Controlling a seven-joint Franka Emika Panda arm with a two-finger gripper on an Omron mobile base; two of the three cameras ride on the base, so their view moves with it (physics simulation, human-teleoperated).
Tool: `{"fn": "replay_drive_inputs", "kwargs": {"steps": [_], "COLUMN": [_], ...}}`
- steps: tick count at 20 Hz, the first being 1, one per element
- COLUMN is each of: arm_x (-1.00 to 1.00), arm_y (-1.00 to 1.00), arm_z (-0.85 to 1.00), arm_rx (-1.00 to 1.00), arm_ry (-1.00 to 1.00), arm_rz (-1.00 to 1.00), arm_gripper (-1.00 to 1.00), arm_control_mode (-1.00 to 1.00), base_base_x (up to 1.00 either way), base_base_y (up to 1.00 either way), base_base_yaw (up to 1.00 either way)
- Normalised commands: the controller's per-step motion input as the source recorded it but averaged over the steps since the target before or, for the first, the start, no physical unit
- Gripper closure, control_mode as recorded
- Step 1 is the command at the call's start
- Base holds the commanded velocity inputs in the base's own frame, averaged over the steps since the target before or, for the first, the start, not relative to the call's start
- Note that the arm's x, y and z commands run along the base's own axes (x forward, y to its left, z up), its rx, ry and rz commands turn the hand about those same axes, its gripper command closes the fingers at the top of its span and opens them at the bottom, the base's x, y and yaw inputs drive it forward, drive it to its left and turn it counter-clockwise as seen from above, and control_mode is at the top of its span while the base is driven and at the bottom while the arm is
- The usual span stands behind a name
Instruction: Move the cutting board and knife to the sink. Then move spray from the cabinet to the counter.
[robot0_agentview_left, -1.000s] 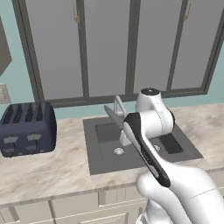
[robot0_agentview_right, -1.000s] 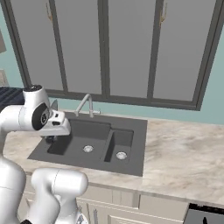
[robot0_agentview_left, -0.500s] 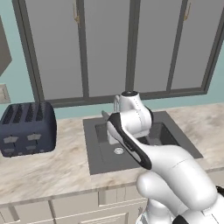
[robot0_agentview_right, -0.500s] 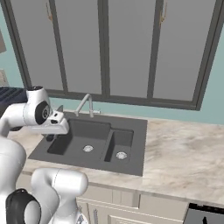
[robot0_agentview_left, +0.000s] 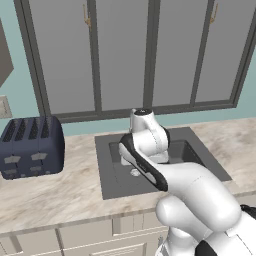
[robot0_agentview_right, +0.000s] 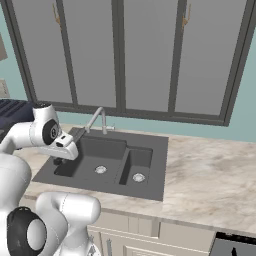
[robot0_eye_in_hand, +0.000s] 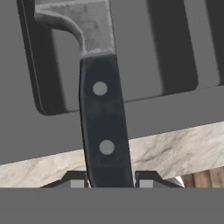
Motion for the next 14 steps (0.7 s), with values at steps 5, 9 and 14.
{"fn": "replay_drive_inputs", "kwargs": {"steps": [5,9,14], "arm_x": [0.41,0.61,0.48], "arm_y": [0.00,0.06,0.23], "arm_z": [-0.15,-0.13,-0.20], "arm_rx": [0.00,0.00,0.00], "arm_ry": [0.07,0.04,0.03], "arm_rz": [-0.14,-0.01,0.00], "arm_gripper": [1.00,1.00,1.00], "arm_control_mode": [-1.00,-1.00,-1.00], "base_base_x": [0.00,0.00,0.00], "base_base_y": [0.00,0.00,0.00], "base_base_yaw": [0.00,0.00,0.00]}}
